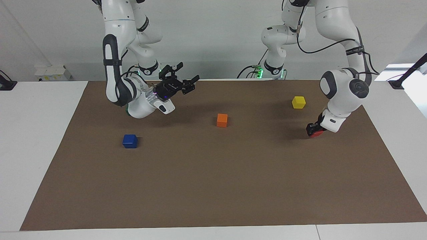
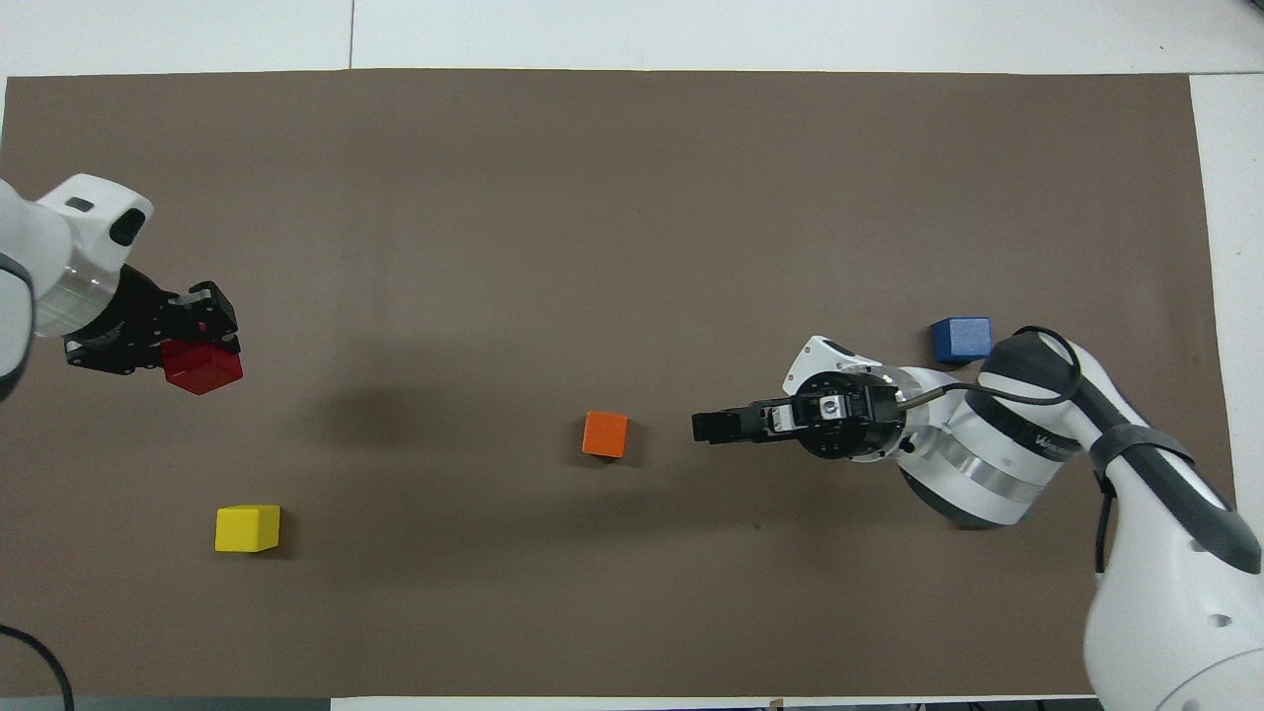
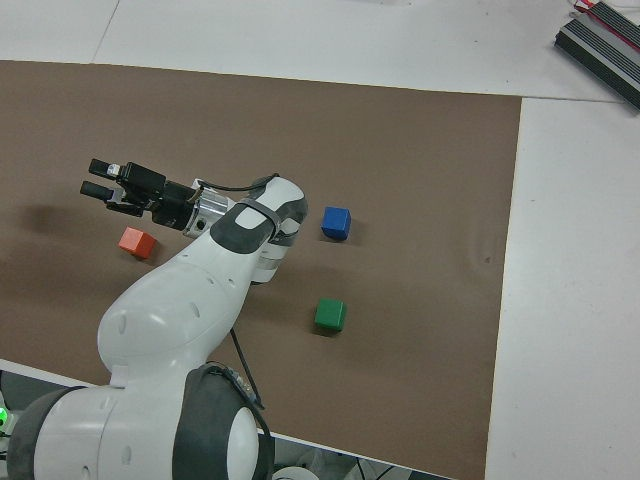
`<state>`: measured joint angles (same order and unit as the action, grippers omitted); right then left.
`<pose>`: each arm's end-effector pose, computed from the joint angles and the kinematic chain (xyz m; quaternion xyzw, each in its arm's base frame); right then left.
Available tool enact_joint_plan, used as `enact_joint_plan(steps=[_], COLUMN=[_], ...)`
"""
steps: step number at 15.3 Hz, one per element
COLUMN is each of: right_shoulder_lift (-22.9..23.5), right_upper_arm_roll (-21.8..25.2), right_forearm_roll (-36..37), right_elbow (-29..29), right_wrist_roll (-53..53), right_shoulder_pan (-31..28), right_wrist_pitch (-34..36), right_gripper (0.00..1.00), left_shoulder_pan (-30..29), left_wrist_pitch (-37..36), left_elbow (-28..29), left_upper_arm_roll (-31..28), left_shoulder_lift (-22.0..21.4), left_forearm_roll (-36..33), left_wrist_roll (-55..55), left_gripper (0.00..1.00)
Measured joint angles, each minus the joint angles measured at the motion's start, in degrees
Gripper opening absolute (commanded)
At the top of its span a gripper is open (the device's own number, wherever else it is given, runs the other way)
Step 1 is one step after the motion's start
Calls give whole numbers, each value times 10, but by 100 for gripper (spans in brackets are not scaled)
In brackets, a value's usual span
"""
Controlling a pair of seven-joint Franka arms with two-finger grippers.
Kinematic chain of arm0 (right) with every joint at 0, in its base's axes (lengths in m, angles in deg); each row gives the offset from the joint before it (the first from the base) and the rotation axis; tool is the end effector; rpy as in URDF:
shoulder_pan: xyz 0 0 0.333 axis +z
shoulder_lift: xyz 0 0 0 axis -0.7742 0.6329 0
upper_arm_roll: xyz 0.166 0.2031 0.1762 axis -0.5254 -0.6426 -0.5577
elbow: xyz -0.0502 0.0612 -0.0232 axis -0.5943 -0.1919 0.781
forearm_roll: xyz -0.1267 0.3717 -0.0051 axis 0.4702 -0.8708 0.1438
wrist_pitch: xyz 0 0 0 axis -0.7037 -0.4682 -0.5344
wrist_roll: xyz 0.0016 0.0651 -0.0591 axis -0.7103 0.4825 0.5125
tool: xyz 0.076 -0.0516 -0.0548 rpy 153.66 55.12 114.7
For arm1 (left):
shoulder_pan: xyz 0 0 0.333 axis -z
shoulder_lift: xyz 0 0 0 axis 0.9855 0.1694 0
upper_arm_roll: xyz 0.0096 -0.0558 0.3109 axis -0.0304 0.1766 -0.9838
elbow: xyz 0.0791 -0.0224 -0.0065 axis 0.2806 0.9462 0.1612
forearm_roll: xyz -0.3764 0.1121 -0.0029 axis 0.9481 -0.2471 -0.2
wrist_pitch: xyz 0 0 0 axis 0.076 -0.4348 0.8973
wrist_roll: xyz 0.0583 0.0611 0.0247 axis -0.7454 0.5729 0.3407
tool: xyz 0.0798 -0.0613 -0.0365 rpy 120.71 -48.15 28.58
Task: Transfer red block to right arm and stack on blue block
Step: 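Carry the red block toward the right gripper while the right gripper approaches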
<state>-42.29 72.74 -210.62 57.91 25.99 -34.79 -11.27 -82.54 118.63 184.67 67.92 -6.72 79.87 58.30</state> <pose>0.4658 0.2264 0.3620 -0.3867 0.0132 0.0553 0.9205 0.5612 -0.0213 0.4998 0.9762 0.1937 -0.0961 0.0170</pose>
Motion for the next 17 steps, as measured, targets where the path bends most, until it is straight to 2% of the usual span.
enact_joint_plan(steps=[3,6,10,13,17], right_shoulder_lift=[21,26,26,26,26], right_upper_arm_roll=[-3,-3,-3,-3,-3], right_forearm_roll=[-32,-41,-71,-101,-139], right_elbow=[0,0,0,0,-1], right_wrist_roll=[1,1,1,1,7], right_shoulder_pan=[46,50,80,111,143], right_wrist_pitch=[-23,-29,-62,-76,-93], right_gripper=[100,100,100,100,100], left_shoulder_pan=[6,7,19,40,77], left_wrist_pitch=[-94,-119,-114,-77,-3], left_elbow=[-41,-42,-42,-30,16], left_upper_arm_roll=[20,52,86,93,93], left_shoulder_lift=[-62,-93,-102,-103,-116], left_forearm_roll=[73,139,210,250,277], left_wrist_roll=[151,283,503,631,727], left_gripper=[0,0,0,0,0])
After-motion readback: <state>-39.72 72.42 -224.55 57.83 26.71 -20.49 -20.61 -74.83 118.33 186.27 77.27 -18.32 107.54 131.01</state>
